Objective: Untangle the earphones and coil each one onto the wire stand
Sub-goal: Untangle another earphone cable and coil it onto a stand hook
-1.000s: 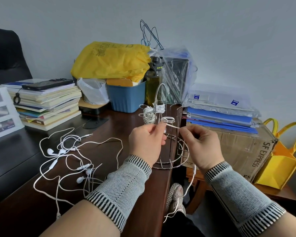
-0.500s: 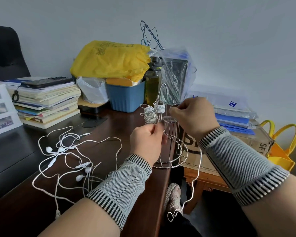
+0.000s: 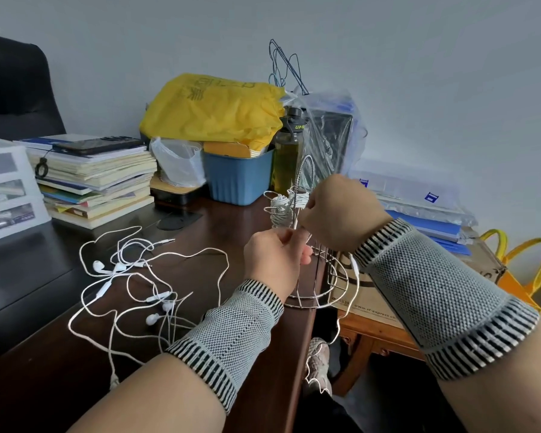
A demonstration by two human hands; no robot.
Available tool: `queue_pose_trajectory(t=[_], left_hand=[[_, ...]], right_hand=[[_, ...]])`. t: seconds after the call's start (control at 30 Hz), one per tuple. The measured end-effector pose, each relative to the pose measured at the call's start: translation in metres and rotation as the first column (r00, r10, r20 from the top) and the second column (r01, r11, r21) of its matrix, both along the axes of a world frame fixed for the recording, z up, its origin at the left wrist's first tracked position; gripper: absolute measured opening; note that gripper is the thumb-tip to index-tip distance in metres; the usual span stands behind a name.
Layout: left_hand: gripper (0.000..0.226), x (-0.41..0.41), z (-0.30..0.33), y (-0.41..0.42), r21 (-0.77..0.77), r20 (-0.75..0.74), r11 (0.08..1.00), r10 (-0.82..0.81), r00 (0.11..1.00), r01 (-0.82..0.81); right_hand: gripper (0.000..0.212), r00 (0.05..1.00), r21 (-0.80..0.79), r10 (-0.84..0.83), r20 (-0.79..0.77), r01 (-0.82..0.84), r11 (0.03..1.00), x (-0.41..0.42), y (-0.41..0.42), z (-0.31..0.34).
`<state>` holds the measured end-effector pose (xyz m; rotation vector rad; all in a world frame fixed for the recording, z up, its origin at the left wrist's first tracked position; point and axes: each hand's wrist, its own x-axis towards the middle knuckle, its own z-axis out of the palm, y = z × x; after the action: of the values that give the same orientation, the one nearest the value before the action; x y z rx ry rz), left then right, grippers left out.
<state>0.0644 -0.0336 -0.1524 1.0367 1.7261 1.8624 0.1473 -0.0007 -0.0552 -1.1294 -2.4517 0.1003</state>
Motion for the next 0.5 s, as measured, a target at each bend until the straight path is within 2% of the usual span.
queue_pose_trajectory(t=[0.13, 0.2, 0.33, 0.43, 0.5], left_hand=[[0.052, -0.001, 0.0, -0.002, -0.016, -0.065, 1.0, 0.005, 0.998, -0.006], [0.056, -0.001, -0.002, -0.001, -0.008, -0.107, 1.0, 0.001, 0.994, -0.002], [0.047, -0.003, 0.0, -0.002, 0.008, -0.082, 1.0, -0.016, 0.997, 0.017], [0.061, -0.001, 0.002, -0.005, 0.073, -0.011, 0.997, -0.038, 0.999, 0.039], [0.063, -0.001, 0.001, -0.006, 0.08, -0.053, 0.996, -0.036, 0.998, 0.04]], right_hand=[[0.019, 0.998, 0.057, -0.032, 0.046, 0.03, 0.998, -0.004, -0.013, -0.007], [0.012, 0.999, 0.079, -0.033, 0.033, 0.03, 0.996, -0.002, -0.017, -0.014], [0.03, 0.997, 0.064, 0.018, -0.069, -0.013, 0.998, 0.004, -0.023, -0.034], [0.033, 0.987, 0.111, 0.063, -0.149, -0.047, 0.993, 0.009, -0.022, -0.048], [0.034, 0.983, 0.155, 0.093, -0.16, -0.068, 0.986, 0.011, -0.021, -0.053]])
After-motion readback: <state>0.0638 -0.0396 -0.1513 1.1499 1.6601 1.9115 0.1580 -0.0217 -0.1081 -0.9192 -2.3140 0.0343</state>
